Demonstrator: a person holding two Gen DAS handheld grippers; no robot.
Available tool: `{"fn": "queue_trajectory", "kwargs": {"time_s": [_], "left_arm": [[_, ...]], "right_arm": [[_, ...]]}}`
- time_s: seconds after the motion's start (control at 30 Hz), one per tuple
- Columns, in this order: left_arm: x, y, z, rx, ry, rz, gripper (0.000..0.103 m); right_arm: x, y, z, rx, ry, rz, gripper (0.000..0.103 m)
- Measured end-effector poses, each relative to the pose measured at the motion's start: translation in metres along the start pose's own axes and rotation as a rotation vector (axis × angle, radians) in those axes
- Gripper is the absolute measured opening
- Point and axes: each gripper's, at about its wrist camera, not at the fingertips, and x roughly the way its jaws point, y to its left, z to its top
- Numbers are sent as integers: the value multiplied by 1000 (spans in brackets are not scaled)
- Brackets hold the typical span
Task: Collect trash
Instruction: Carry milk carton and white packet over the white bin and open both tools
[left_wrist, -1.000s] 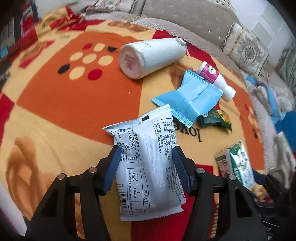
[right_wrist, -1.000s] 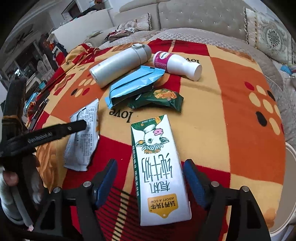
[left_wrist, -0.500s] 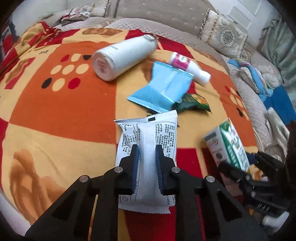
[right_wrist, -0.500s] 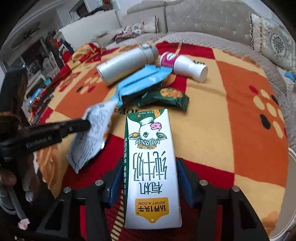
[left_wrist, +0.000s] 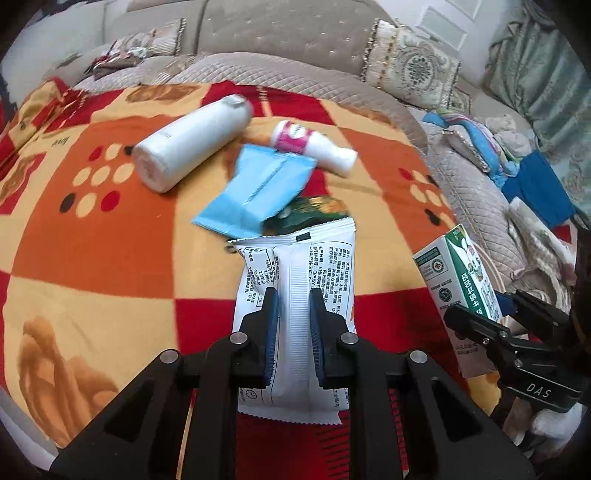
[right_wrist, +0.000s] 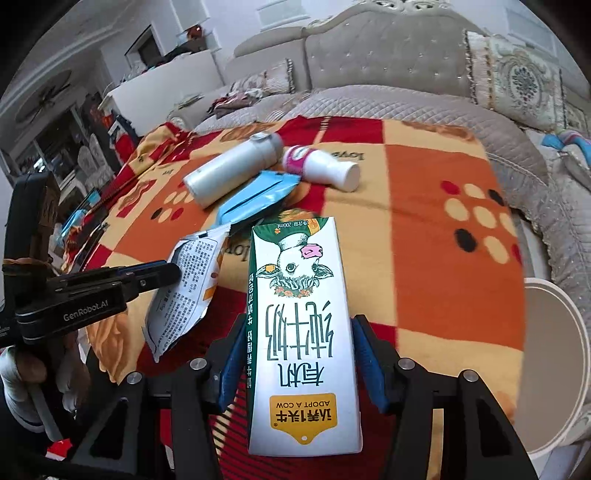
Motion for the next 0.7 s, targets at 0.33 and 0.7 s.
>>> {"fn": "queue_trajectory", "kwargs": {"time_s": [0.33, 0.7], "left_arm": [[12, -62, 14, 108, -1, -53, 14], [34, -128, 22, 213, 27, -105, 14]], "right_arm": [[-29, -42, -10, 82, -36, -69, 53], [-57, -104, -25, 201, -69, -148, 53]]}}
